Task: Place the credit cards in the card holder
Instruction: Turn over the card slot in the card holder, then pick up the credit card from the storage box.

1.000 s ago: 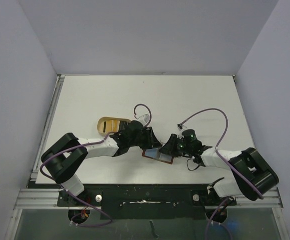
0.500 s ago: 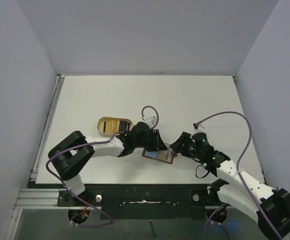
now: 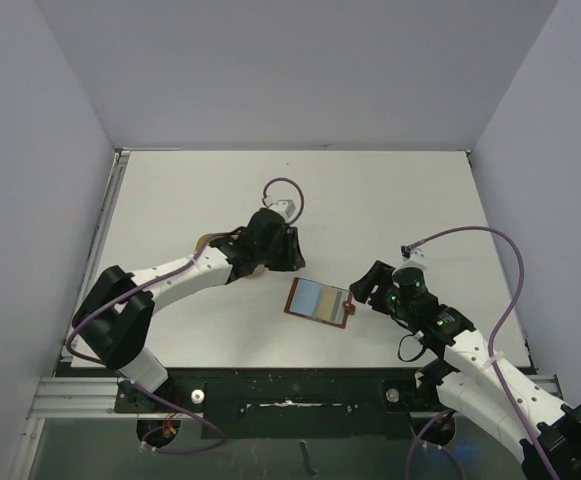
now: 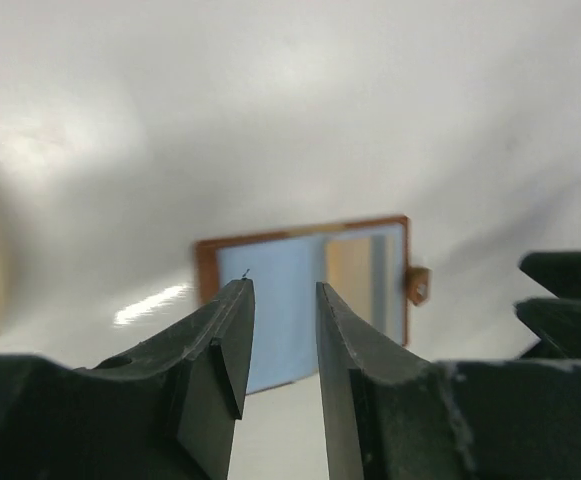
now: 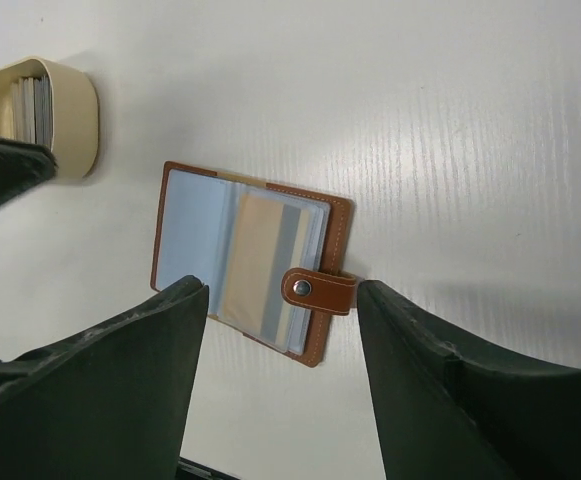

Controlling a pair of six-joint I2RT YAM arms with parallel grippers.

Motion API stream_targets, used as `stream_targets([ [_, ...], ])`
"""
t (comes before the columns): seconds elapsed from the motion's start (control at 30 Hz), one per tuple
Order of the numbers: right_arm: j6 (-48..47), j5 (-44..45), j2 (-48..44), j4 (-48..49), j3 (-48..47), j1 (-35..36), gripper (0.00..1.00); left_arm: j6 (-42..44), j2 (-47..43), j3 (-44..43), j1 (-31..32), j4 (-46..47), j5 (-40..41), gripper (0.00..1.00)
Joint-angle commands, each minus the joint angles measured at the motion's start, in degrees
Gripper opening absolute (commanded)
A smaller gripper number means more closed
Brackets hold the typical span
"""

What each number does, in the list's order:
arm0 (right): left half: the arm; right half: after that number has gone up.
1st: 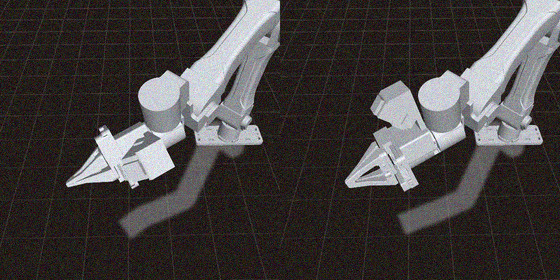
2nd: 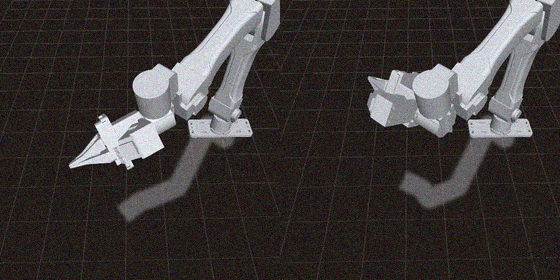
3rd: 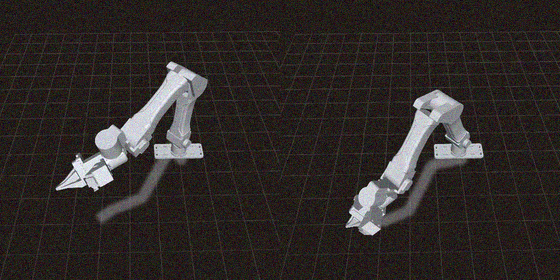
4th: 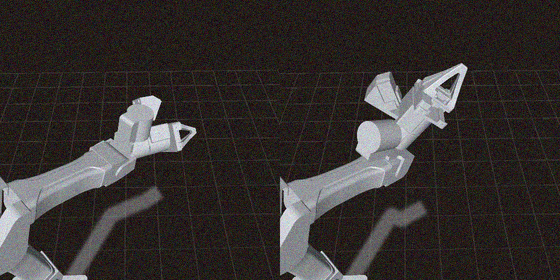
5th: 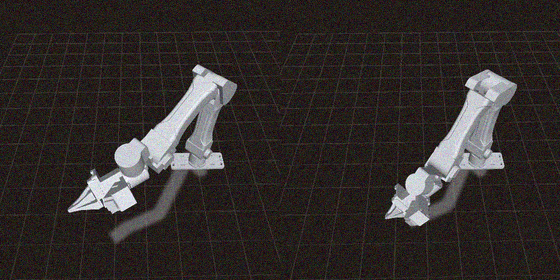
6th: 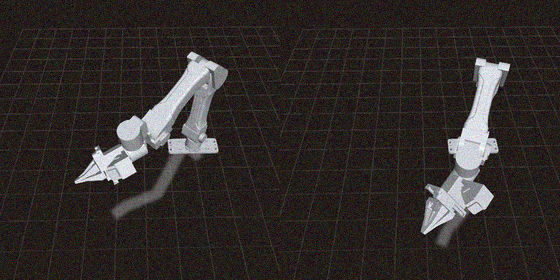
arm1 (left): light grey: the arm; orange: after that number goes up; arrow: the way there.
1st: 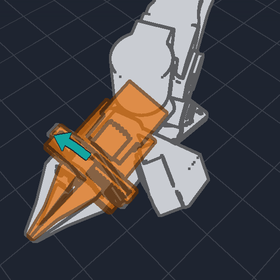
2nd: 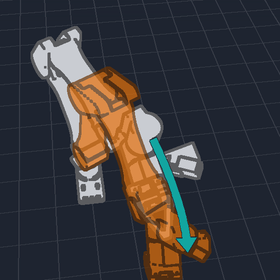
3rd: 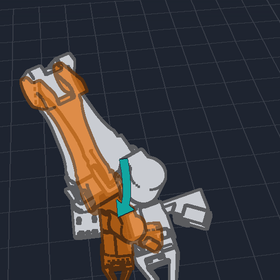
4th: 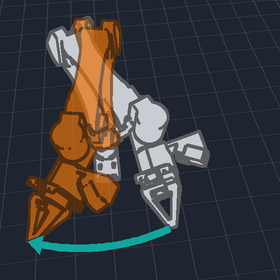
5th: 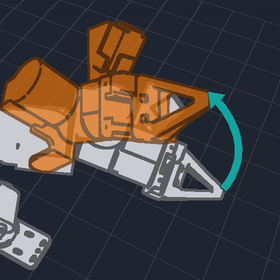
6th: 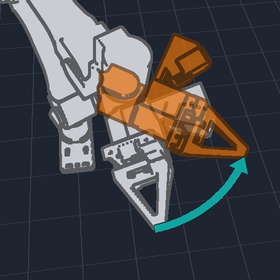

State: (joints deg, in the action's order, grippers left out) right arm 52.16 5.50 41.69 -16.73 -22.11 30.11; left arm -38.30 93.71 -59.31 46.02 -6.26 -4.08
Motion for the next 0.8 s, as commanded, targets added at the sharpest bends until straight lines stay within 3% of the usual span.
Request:
stream_targets([
  [0.0, -2.16, -0.22, 0.57, 2.55, -3.38, 0.48, 0.62, 9.36, -5.67, -4.40, -7.75, -12.94, 6.48, 0.31],
  [0.27, -3.71, -2.42, 3.63, 5.18, -3.27, 0.56, 0.63, 17.57, -4.95, -7.47, -18.74, -22.70, 13.38, 0.38],
  [0.4, -3.61, -3.23, 5.42, 7.35, -3.36, 0.57, 0.63, 19.05, -3.37, -7.89, -23.89, -23.44, 9.20, 0.42],
  [0.57, -0.82, -3.79, 11.12, 10.26, -7.72, 0.86, 0.63, 17.01, -6.34, -5.48, -30.96, -20.72, 7.36, 0.43],
  [0.77, -0.79, -4.17, 24.39, 10.99, -18.74, 4.16, 0.64, 12.48, -8.32, -1.98, -42.28, -15.73, 5.81, 0.40],
])
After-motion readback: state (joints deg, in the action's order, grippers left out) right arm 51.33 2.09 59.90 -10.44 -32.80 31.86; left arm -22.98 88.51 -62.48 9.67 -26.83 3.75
